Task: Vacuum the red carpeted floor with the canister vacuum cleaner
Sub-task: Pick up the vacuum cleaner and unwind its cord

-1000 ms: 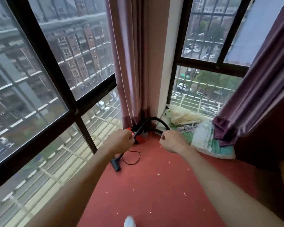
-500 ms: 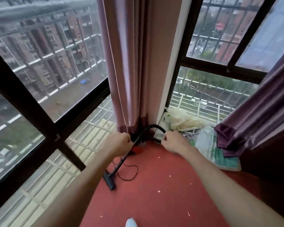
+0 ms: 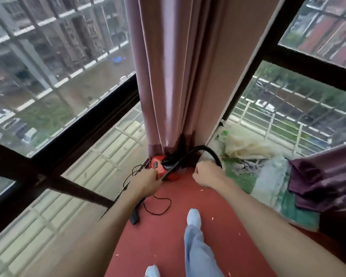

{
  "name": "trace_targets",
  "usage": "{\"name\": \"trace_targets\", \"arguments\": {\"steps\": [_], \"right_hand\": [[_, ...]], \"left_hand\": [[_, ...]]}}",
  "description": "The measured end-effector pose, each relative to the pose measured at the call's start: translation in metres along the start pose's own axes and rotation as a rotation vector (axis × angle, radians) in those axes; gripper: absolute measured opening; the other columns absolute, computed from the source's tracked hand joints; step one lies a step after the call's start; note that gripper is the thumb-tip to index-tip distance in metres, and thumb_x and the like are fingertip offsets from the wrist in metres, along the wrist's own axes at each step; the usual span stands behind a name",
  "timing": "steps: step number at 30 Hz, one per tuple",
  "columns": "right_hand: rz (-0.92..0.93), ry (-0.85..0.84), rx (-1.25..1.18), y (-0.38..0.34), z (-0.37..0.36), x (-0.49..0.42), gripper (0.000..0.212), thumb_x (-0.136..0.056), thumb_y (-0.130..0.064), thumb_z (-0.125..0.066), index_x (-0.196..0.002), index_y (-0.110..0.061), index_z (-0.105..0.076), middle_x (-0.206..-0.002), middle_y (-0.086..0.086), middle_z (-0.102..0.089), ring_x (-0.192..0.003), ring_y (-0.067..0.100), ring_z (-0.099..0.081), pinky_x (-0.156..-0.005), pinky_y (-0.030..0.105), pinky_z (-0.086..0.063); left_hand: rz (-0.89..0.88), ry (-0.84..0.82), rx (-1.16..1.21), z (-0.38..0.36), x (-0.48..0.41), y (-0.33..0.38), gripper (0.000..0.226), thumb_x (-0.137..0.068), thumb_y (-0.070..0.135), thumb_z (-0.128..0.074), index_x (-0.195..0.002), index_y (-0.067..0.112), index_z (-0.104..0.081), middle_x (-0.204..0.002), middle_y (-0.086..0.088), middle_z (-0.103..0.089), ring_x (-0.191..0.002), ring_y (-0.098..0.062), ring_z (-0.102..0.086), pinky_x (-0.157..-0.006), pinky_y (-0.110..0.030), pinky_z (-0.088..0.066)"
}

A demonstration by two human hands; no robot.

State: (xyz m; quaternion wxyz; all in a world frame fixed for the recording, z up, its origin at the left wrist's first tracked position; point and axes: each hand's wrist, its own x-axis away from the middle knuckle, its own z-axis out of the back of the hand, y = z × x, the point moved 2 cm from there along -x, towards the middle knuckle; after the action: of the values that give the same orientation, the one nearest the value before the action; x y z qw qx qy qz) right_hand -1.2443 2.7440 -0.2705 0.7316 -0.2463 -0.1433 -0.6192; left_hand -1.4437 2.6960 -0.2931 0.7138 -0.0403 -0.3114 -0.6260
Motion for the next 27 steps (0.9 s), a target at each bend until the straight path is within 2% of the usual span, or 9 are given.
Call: {"name": "trace_targets", "arguments": {"steps": [2,5,9,12,15,17,21,25,27], "right_hand": [[0.052,-0.068,0.012,0.003,-0.012,-0.043,0.021,-0.091,-0.025,-0.049,-0.083,-0.01,-0.062,-0.104,0.018,-0.07,-0.099,0.035,-0.067,-0.072,0.034,-0.048],[0.107,-0.138,0.081,0.009,-0.025,-0.105,0.023,-0.093,-0.025,-0.05,-0.096,-0.008,-0.065,-0.109,0.016,-0.067,-0.103,0.035,-0.064,-0.071,0.033,-0.042],[0.185,-0.184,0.175,0.017,-0.042,-0.172,0.017,-0.093,-0.021,-0.048,-0.078,-0.014,-0.05,-0.102,0.017,-0.066,-0.104,0.034,-0.064,-0.069,0.031,-0.037],[0.214,-0.196,0.249,0.017,-0.061,-0.212,0.022,-0.094,-0.019,-0.047,-0.103,-0.007,-0.063,-0.117,0.015,-0.064,-0.11,0.033,-0.061,-0.072,0.032,-0.039],[0.238,-0.203,0.312,0.015,-0.093,-0.254,0.032,-0.094,-0.022,-0.048,-0.12,-0.005,-0.059,-0.128,0.013,-0.058,-0.119,0.033,-0.055,-0.087,0.037,-0.046],[0.261,-0.205,0.357,0.014,-0.118,-0.28,0.038,-0.094,-0.023,-0.05,-0.127,-0.006,-0.054,-0.131,0.013,-0.054,-0.124,0.032,-0.051,-0.096,0.04,-0.045],[0.318,-0.182,0.441,0.018,-0.188,-0.34,0.041,-0.091,-0.022,-0.054,-0.13,-0.009,-0.05,-0.13,0.01,-0.051,-0.124,0.028,-0.048,-0.099,0.04,-0.042],[0.366,-0.152,0.514,0.029,-0.26,-0.398,0.043,-0.089,-0.021,-0.057,-0.131,-0.012,-0.048,-0.131,0.007,-0.049,-0.124,0.026,-0.046,-0.1,0.037,-0.041],[0.385,-0.13,0.558,0.034,-0.292,-0.427,0.049,-0.088,-0.023,-0.06,-0.134,-0.013,-0.046,-0.135,0.005,-0.046,-0.127,0.025,-0.044,-0.102,0.037,-0.039]], "left_hand": [[0.087,-0.031,0.065,-0.018,-0.036,-0.006,0.018,-0.081,0.025,-0.045,-0.066,0.016,-0.045,-0.086,-0.016,-0.067,-0.084,-0.035,-0.064,-0.066,-0.036,-0.048],[0.196,-0.076,0.118,-0.043,-0.085,-0.014,0.019,-0.082,0.025,-0.045,-0.071,0.012,-0.054,-0.09,-0.017,-0.069,-0.09,-0.036,-0.065,-0.071,-0.038,-0.05],[0.277,-0.063,0.237,-0.067,-0.133,-0.022,0.022,-0.085,0.025,-0.047,-0.091,0.011,-0.064,-0.096,-0.017,-0.069,-0.094,-0.036,-0.064,-0.076,-0.038,-0.051],[0.349,-0.071,0.324,-0.091,-0.163,-0.035,0.023,-0.086,0.026,-0.049,-0.094,0.011,-0.065,-0.098,-0.018,-0.069,-0.095,-0.037,-0.063,-0.076,-0.037,-0.049],[0.4,-0.051,0.408,-0.114,-0.197,-0.053,0.022,-0.086,0.025,-0.05,-0.09,0.011,-0.066,-0.095,-0.017,-0.07,-0.094,-0.037,-0.063,-0.075,-0.037,-0.048],[0.435,-0.033,0.481,-0.13,-0.219,-0.066,0.023,-0.084,0.023,-0.049,-0.088,0.01,-0.067,-0.089,-0.016,-0.071,-0.087,-0.037,-0.066,-0.075,-0.037,-0.053],[0.536,-0.005,0.695,-0.187,-0.266,-0.099,0.023,-0.083,0.019,-0.047,-0.089,0.015,-0.068,-0.089,-0.014,-0.074,-0.082,-0.036,-0.07,-0.078,-0.043,-0.058],[0.659,0.033,1.056,-0.257,-0.307,-0.125,0.025,-0.089,0.007,-0.046,-0.102,0.01,-0.066,-0.096,-0.013,-0.07,-0.061,-0.024,-0.065,-0.054,-0.032,-0.057],[0.701,0.054,1.167,-0.291,-0.327,-0.136,0.023,-0.091,0.007,-0.046,-0.105,0.008,-0.065,-0.096,-0.012,-0.067,-0.062,-0.021,-0.064,-0.05,-0.03,-0.055]]}}
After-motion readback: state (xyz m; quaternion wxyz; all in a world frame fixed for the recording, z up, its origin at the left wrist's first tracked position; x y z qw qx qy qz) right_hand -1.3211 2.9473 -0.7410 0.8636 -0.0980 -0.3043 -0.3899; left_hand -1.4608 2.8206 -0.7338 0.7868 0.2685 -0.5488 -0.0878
